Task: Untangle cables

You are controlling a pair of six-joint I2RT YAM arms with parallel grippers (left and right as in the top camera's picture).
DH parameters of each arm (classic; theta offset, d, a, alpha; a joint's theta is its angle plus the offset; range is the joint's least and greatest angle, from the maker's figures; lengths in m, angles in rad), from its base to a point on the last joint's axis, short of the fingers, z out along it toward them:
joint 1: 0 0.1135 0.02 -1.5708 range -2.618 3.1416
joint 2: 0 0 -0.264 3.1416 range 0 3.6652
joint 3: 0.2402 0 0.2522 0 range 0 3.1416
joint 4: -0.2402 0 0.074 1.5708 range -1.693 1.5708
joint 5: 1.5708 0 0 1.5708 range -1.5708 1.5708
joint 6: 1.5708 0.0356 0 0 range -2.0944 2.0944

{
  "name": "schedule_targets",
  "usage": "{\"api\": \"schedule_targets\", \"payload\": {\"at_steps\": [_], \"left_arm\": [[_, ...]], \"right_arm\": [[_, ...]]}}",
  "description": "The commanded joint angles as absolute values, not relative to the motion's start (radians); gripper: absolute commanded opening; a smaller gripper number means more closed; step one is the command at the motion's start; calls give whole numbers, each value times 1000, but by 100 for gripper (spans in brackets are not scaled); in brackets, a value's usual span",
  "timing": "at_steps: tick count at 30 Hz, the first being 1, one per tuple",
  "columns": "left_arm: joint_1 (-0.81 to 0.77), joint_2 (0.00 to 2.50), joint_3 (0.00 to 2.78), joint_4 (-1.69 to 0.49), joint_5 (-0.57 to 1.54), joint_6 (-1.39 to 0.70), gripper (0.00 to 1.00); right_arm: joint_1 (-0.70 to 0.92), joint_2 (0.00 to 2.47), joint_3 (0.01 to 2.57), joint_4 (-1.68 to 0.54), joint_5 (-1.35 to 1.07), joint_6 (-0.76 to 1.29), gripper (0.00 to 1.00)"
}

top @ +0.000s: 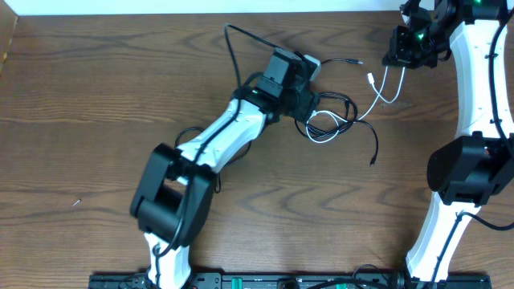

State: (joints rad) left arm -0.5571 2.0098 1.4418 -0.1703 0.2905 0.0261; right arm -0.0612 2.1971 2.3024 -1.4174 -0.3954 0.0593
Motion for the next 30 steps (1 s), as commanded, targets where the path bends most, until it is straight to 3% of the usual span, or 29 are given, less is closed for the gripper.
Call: {"api": "schedule_targets", "payload": {"at_steps": [1, 14, 21, 23, 28, 30], "left_arm": [[-593, 2066, 1442, -129, 306, 42, 71], [-653, 2232, 1442, 47, 215, 93, 72], [-653, 2256, 1442, 36, 215, 93, 69], [-653, 2256, 1442, 39, 215, 93, 58], [-650, 2243, 1443, 43, 215, 92, 12], [-650, 2215, 1443, 31, 215, 92, 7]], "right_arm": [[-56, 2191, 2302, -1419, -398, 51, 1], [-55, 2191, 2302, -1420, -398, 46, 1], [-55, 2191, 2302, -1422, -398, 46, 1], [-55, 2191, 2302, -1422, -398, 46, 1], [-55, 2193, 2302, -1422, -393, 46, 1], [-55, 2194, 2302, -1422, -393, 46, 1]]}}
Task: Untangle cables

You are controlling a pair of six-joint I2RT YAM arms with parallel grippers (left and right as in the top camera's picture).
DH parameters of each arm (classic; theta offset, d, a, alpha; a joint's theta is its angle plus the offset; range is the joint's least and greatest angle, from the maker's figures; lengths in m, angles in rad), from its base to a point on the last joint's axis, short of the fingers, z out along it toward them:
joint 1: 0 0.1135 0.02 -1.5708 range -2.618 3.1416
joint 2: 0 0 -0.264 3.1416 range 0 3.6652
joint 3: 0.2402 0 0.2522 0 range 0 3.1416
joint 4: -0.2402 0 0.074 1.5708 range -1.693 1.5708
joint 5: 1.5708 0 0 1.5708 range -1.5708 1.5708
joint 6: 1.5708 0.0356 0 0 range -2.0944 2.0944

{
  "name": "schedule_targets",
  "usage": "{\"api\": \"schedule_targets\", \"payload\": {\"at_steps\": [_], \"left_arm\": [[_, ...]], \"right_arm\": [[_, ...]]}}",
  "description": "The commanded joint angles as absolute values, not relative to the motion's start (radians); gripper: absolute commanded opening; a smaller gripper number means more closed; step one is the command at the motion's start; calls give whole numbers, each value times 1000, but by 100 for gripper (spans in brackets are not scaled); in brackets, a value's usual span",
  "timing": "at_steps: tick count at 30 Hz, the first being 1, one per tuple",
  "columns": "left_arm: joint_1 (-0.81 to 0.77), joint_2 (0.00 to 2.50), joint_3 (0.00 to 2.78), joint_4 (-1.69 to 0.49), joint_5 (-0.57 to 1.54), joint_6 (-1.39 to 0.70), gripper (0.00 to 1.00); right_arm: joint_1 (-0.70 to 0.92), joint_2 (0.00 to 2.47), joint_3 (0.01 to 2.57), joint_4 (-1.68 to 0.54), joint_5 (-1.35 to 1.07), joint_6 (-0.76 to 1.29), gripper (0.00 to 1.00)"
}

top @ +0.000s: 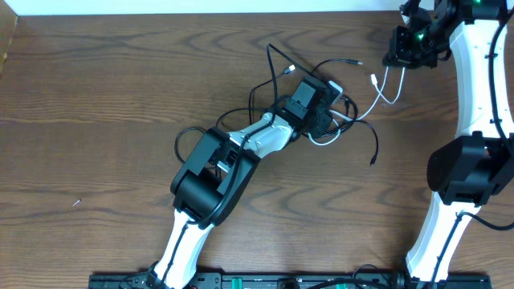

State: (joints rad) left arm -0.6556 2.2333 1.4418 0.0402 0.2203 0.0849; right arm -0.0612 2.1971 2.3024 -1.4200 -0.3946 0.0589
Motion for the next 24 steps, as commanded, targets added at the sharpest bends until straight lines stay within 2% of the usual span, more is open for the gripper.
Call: {"api": "schedule_targets", "payload": {"at_steps": [1, 12, 18, 24], "left_arm": [[-649, 2194, 1443, 20, 215, 92, 7], [-606, 1796, 1443, -178, 216, 66, 8], [-603, 1601, 1443, -194, 212, 66, 7], [-583, 1487, 1443, -160, 7, 66, 7]], "right_arm": [[-55, 2195, 2302, -1421, -391, 46, 1], [-55, 2196, 2301, -1412, -383, 47, 1], [-53, 2198, 2281, -1399, -383, 47, 1], [-52, 2198, 2202, -1371, -383, 47, 1]]}}
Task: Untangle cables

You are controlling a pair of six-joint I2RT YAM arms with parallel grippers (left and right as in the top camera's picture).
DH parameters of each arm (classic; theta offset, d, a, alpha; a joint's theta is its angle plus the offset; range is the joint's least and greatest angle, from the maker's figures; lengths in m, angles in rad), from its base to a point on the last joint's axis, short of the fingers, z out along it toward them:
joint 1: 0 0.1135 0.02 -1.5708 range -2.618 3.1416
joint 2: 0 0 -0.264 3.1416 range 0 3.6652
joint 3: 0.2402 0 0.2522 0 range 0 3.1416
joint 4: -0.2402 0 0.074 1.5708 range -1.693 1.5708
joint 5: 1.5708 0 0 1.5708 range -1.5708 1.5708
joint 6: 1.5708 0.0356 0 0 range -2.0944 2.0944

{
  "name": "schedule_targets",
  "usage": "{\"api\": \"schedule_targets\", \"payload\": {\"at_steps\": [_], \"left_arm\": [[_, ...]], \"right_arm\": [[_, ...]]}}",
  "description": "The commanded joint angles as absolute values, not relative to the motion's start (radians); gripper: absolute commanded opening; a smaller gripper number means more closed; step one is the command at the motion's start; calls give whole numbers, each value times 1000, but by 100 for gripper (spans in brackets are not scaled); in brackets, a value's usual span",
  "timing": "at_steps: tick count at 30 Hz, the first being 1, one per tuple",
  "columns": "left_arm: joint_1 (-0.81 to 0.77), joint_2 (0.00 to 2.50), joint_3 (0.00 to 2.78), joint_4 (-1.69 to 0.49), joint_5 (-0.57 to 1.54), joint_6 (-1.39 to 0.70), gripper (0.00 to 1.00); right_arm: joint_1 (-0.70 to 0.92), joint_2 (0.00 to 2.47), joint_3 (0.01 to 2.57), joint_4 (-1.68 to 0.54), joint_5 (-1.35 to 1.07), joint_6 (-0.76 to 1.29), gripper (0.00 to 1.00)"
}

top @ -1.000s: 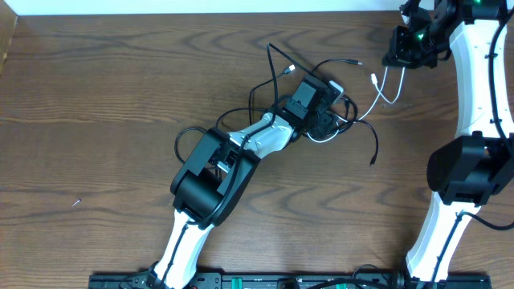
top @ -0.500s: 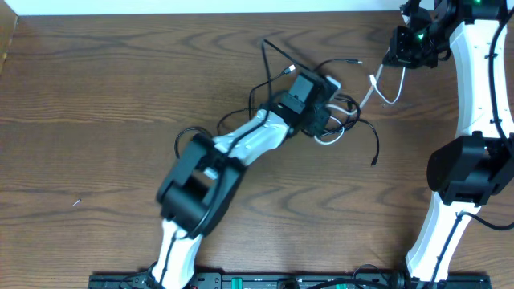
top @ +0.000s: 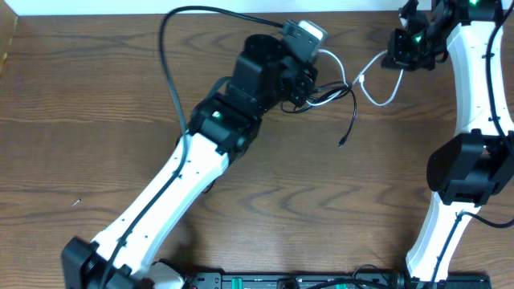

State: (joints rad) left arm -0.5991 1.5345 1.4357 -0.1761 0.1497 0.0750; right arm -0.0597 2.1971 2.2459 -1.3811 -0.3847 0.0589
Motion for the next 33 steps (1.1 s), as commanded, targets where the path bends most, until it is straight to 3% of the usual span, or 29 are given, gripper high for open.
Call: {"api": "schedule_targets", "payload": {"at_steps": [1, 9, 14, 18, 19, 21, 23, 24, 25, 26, 33], "left_arm": [[-580, 1475, 1443, -147, -38, 66, 7], [-577, 1444, 1443, 62, -321, 67, 8], [-577, 1457, 1442, 46, 30, 123, 7], [-577, 1491, 1442, -54, 124, 137, 7], [-577, 1494, 1442, -77, 123, 137, 8], [-577, 1496, 1442, -107, 119, 137, 7], [-576, 1496, 1442, -115, 117, 137, 7], [-576, 1496, 1442, -115, 116, 137, 7], [-576, 1496, 1442, -115, 116, 137, 7], [-576, 1496, 1442, -115, 116, 137, 7], [-576, 1496, 1442, -115, 104, 137, 7]], "right_arm": [[-52, 2198, 2181, -1359, -384, 48, 1], [-52, 2198, 2019, -1272, -384, 74, 1], [-52, 2198, 1974, -1248, -383, 74, 1], [-52, 2198, 1975, -1245, -384, 73, 4], [-52, 2198, 1976, -1244, -384, 73, 9], [-54, 2197, 1977, -1242, -384, 69, 29], [-58, 2197, 1982, -1242, -384, 56, 62], [-61, 2197, 1988, -1242, -384, 54, 73], [-65, 2197, 1997, -1244, -384, 54, 93], [-70, 2197, 2008, -1247, -384, 54, 99], [-78, 2180, 2140, -1332, -475, 9, 99]]}}
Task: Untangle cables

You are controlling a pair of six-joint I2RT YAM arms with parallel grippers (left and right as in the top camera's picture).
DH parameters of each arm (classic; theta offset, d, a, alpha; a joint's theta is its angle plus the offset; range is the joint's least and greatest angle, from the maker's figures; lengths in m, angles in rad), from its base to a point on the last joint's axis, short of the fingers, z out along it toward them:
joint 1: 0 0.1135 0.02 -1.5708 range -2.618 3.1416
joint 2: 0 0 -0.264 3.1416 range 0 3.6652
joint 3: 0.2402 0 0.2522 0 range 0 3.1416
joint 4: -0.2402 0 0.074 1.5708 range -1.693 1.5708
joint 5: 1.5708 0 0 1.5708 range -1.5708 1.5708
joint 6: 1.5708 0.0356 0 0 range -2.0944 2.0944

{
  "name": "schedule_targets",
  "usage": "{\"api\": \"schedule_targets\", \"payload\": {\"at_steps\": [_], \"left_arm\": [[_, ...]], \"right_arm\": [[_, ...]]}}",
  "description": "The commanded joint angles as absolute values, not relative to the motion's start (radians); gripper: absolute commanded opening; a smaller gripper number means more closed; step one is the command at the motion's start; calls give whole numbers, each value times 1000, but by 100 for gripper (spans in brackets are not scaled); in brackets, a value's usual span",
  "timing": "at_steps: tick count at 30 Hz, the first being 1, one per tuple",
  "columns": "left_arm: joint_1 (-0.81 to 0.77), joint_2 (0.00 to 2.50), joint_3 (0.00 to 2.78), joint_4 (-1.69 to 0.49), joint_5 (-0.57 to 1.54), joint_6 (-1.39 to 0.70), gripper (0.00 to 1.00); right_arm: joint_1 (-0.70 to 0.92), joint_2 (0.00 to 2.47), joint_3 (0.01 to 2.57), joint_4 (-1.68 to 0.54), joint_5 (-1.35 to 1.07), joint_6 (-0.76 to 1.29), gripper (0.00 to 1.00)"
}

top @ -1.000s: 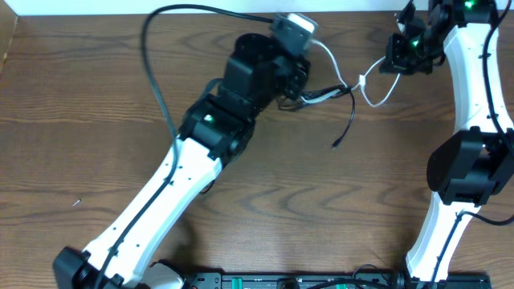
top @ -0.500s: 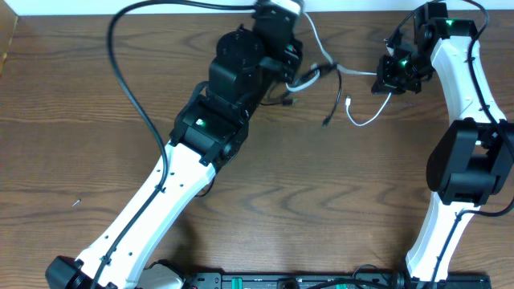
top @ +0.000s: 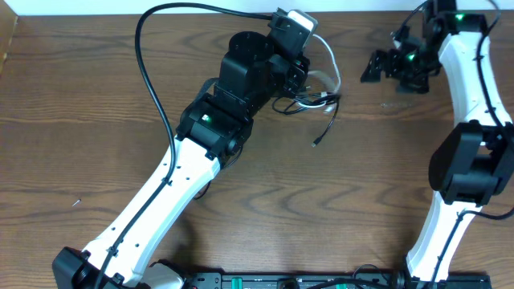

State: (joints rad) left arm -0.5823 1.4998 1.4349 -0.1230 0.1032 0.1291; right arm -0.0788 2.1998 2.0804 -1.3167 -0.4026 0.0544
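Note:
My left arm is raised, and its gripper (top: 299, 50) at the top centre is shut on the cable bundle (top: 309, 98), which hangs just under it. A long black cable (top: 143, 60) arcs from the gripper out to the left and down behind the arm. A white cable (top: 333, 64) curves down the gripper's right side into the bundle. One black end (top: 319, 141) dangles free below. My right gripper (top: 374, 67) is to the right of the bundle, apart from it, jaws spread with nothing between them.
The brown wooden table (top: 80, 160) fills the view, with a white wall strip along its far edge. The right arm's base (top: 470, 172) stands at the right side. A black rail (top: 241, 281) runs along the front edge.
The right gripper has let go of the white cable and now sits lower and further left, open. The white cable has dropped back against the bundle. The left gripper holds the bundle slightly further left.
First the left gripper was low on the tangle at the table's centre while the right gripper held the white cable's end at the far right. Then the left arm held the bundle high with a black loop flung left. Now the right gripper has released.

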Motion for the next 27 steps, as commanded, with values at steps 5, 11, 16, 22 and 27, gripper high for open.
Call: {"api": "schedule_targets", "payload": {"at_steps": [5, 11, 16, 22, 27], "left_arm": [[-576, 1496, 1442, -112, -12, 133, 7], [-563, 1497, 1442, -112, -136, 90, 7], [-532, 1499, 1442, -112, -152, 29, 7], [-479, 1499, 1442, -113, -152, -46, 7], [-456, 1499, 1442, -122, -152, -51, 7]], "right_arm": [[-75, 2135, 2221, -1404, -611, -70, 99], [-69, 2072, 2252, -1449, -613, -67, 99], [-36, 2070, 2226, -1473, -612, -64, 98], [59, 2071, 2137, -1426, -612, -49, 97], [135, 2071, 2105, -1388, -613, -22, 96]]}}
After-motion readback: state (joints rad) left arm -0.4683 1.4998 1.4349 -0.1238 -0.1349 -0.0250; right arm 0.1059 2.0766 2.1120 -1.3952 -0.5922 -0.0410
